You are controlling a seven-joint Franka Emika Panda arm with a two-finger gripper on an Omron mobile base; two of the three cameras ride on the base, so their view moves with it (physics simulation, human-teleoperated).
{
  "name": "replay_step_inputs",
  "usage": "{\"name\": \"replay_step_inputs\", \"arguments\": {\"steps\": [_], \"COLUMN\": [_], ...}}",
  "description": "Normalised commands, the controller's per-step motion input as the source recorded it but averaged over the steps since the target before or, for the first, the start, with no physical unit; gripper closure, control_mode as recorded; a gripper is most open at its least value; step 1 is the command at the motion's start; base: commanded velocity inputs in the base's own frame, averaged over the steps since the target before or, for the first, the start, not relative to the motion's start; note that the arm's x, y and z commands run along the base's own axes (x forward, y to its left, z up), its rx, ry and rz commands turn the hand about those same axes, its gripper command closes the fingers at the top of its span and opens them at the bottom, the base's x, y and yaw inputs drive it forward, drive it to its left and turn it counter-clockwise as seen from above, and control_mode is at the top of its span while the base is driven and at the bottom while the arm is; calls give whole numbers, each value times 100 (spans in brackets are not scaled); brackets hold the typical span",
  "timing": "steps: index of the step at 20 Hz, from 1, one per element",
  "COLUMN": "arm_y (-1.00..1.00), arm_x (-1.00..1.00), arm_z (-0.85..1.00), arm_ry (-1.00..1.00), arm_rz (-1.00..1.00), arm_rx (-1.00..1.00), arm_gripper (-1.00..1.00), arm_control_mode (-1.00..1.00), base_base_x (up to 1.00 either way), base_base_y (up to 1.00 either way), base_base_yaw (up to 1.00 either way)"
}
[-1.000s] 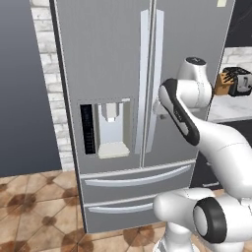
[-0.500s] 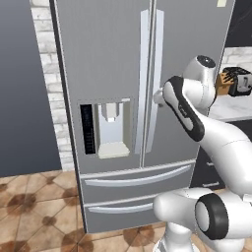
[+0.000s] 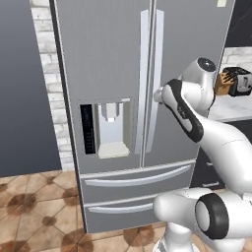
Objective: Open the fridge, grab two sodas, and place both sodas inside the bowl with ice on the dining counter.
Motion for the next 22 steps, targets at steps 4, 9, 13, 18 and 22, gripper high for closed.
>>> {"name": "replay_step_inputs", "arguments": {"steps": [4,9,13,18,22], "arm_y": [0,1,0,0,0], "arm_x": [19,20,32,35,36], "arm_z": [21,25,9,0,0], "arm_ry": [-13,-1,0,0,-6], "arm_rz": [0,-1,-3,-1,0], "arm_rx": [4,0,0,0,0], "arm_gripper": [-100,-100,-100,-100,-100], "arm_control_mode": [-100,-100,-100,-100,-100], "base_base_x": [0,0,0,0,0], "base_base_y": [0,0,0,0,0], "base_base_yaw": [0,0,0,0,0]}}
